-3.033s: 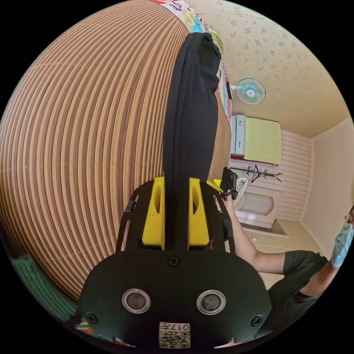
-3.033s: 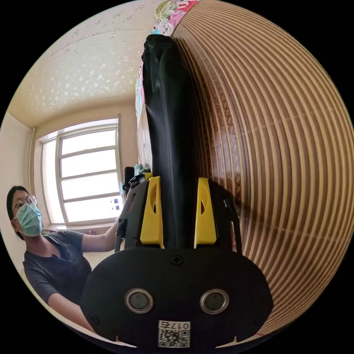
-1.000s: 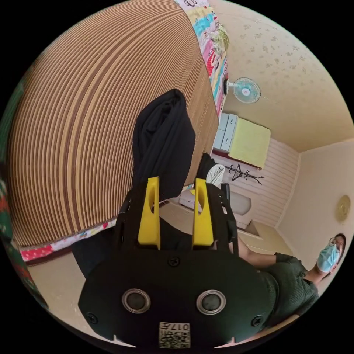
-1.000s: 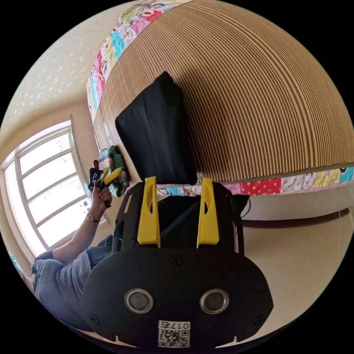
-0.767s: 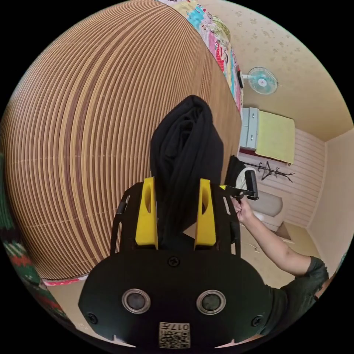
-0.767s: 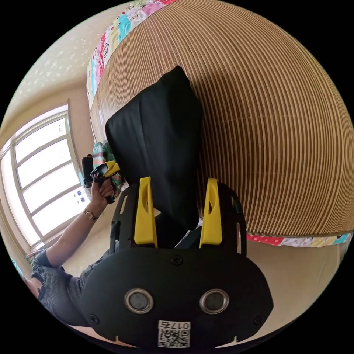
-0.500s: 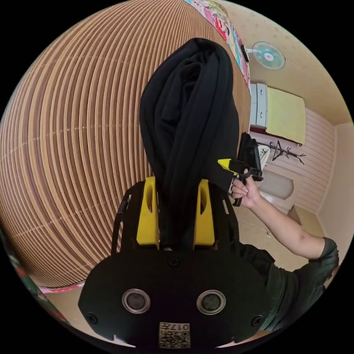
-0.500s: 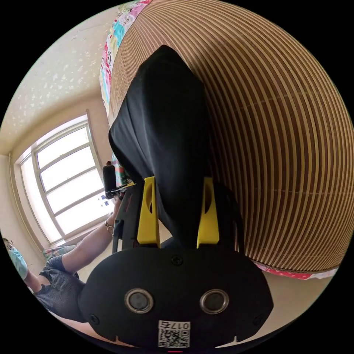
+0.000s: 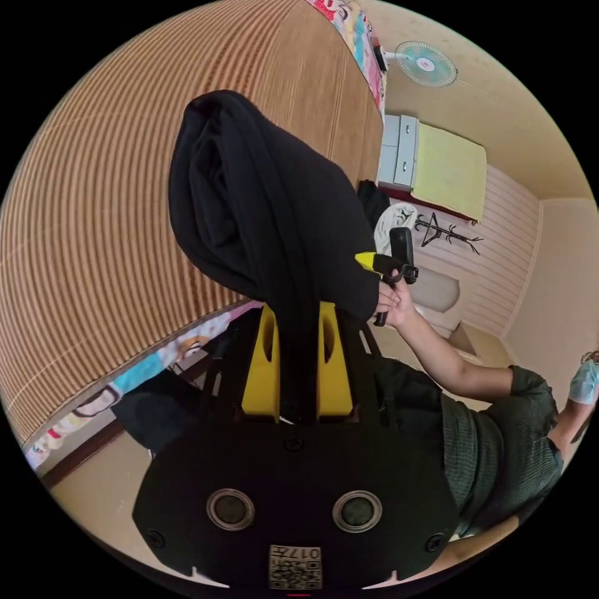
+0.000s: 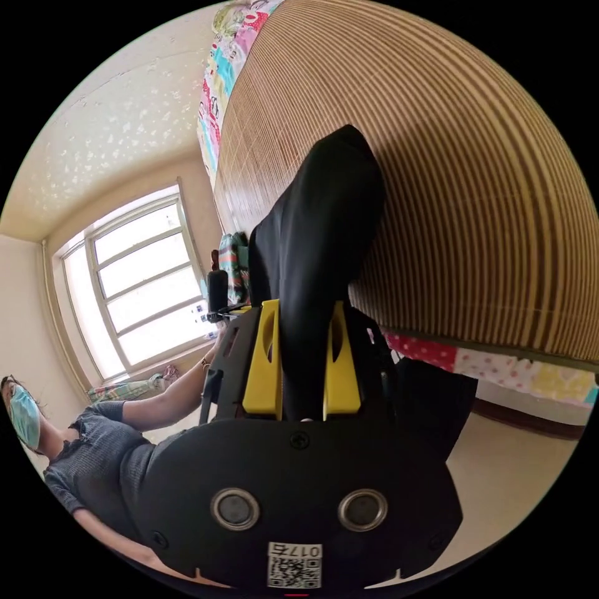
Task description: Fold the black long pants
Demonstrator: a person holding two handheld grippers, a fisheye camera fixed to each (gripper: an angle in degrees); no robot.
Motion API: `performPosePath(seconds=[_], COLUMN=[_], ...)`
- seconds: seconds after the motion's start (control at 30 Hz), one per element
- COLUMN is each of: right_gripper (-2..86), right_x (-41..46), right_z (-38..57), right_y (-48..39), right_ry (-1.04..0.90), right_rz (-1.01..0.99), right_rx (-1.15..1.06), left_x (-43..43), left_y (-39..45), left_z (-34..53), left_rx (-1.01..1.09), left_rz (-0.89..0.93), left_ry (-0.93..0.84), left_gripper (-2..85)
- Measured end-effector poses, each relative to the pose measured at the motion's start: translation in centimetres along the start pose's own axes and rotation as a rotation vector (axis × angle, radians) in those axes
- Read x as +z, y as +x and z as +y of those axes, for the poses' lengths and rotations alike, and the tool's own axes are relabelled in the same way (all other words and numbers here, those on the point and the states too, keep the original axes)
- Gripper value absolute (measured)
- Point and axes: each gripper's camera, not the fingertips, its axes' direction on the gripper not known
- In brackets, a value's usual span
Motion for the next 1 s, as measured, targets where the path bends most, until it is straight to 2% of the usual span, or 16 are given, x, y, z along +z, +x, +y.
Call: performPosePath(seconds=[0.13,0.27,0.4,0.47,0.57,0.63,0.73,0.8,0.83,0.9,0.93,1.0], right_gripper=[8.6,8.6,8.9,9.5,11.9,13.9,15.4,16.6,17.5,17.9,17.9,17.7], right_x=[-10.5,-21.5,-34.9,-39.6,-45.6,-47.9,-46.4,-43.2,-41.7,-41.2,-41.1,-40.8], right_z=[4.9,11.0,19.2,21.6,22.0,19.8,15.5,12.4,11.8,12.2,12.6,13.5], right_y=[-1.5,-4.7,-10.1,-11.7,-10.7,-7.2,-0.9,4.7,5.8,6.6,6.7,6.4], right_ry=[0.112,0.280,0.516,0.579,0.581,0.574,0.553,0.428,0.472,0.558,0.599,0.630], right_rz=[0.022,0.085,0.240,0.337,0.475,0.623,0.826,0.853,0.915,0.931,0.943,0.991], right_rx=[-0.046,-0.131,-0.242,-0.267,-0.123,0.100,0.320,0.457,0.465,0.496,0.490,0.427], left_x=[5.1,11.9,19.1,23.0,30.1,33.6,36.2,34.2,33.1,25.4,22.9,11.2], left_y=[7.4,20.0,34.3,38.6,40.1,37.9,28.8,17.2,13.7,0.0,-2.7,-9.4], left_z=[-4.3,-10.6,-16.4,-19.1,-23.2,-23.9,-22.4,-18.7,-17.4,-9.5,-7.0,3.7], left_rx=[0.139,0.388,0.682,0.745,0.645,0.604,0.466,0.259,0.180,-0.231,-0.339,-0.747], left_rz=[0.034,0.062,0.109,0.112,0.053,0.020,-0.127,-0.309,-0.356,-0.507,-0.530,-0.591], left_ry=[-0.047,-0.122,-0.197,-0.269,-0.435,-0.528,-0.621,-0.674,-0.693,-0.780,-0.791,-0.726], left_gripper=[8.8,8.9,10.1,11.2,13.6,12.3,10.0,10.0,10.0,10.0,10.0,9.4])
